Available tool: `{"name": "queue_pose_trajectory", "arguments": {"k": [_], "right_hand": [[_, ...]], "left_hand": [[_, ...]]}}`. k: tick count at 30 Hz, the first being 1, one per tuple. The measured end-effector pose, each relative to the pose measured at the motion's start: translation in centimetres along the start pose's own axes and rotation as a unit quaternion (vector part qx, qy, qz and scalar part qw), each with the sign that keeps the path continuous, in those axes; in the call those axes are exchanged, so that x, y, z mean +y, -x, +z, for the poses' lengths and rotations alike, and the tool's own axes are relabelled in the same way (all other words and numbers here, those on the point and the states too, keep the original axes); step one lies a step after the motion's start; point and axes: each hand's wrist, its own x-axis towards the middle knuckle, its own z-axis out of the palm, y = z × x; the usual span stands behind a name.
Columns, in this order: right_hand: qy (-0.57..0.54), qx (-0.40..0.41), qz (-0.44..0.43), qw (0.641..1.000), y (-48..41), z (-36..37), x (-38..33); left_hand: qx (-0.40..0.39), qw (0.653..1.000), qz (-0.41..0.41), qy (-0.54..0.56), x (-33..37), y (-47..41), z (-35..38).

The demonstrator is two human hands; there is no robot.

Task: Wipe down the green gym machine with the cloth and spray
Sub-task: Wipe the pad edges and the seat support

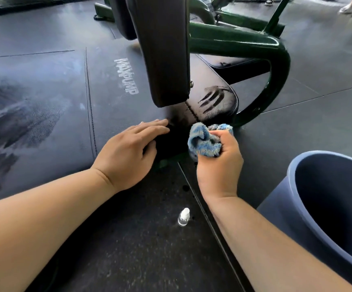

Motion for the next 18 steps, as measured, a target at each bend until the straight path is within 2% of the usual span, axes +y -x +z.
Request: {"name": "queue_pose_trajectory", "arguments": {"k": [2, 4, 5, 8, 10, 14, 18], "right_hand": [[0.032, -0.082, -0.071, 0.994, 2.3, 1.1, -0.6], [0.034, -0.138, -0.087, 0.986, 3.9, 1.7, -0.9], [0.018, -0.119, -0.069, 0.99, 3.3, 1.4, -0.7], [0.02, 0.052, 0.031, 0.998, -0.7, -1.3, 1.2], [0.034, 0.096, 0.063, 0.993, -1.7, -1.4, 1.4], [0.014, 0.011, -0.015, 1.0, 1.8, 2.2, -0.7], [0.006, -0.158, -0.077, 0.984, 5.6, 3.4, -2.0]], "left_hand": [[-0.007, 1.0, 0.012, 0.0, -0.2, 0.3, -0.1], [-0.006, 1.0, 0.004, -0.011, -0.3, 0.5, -0.2], [0.0, 1.0, -0.005, -0.014, -0.3, 0.5, -0.2], [-0.003, 1.0, -0.019, -0.007, -0.4, 0.8, -0.3], [0.001, 1.0, -0.021, -0.011, -0.7, 1.0, -0.4], [0.014, 0.999, -0.038, 0.013, -0.4, 0.9, -0.1], [0.0, 0.998, -0.034, 0.046, -0.4, 1.1, -0.7]]}}
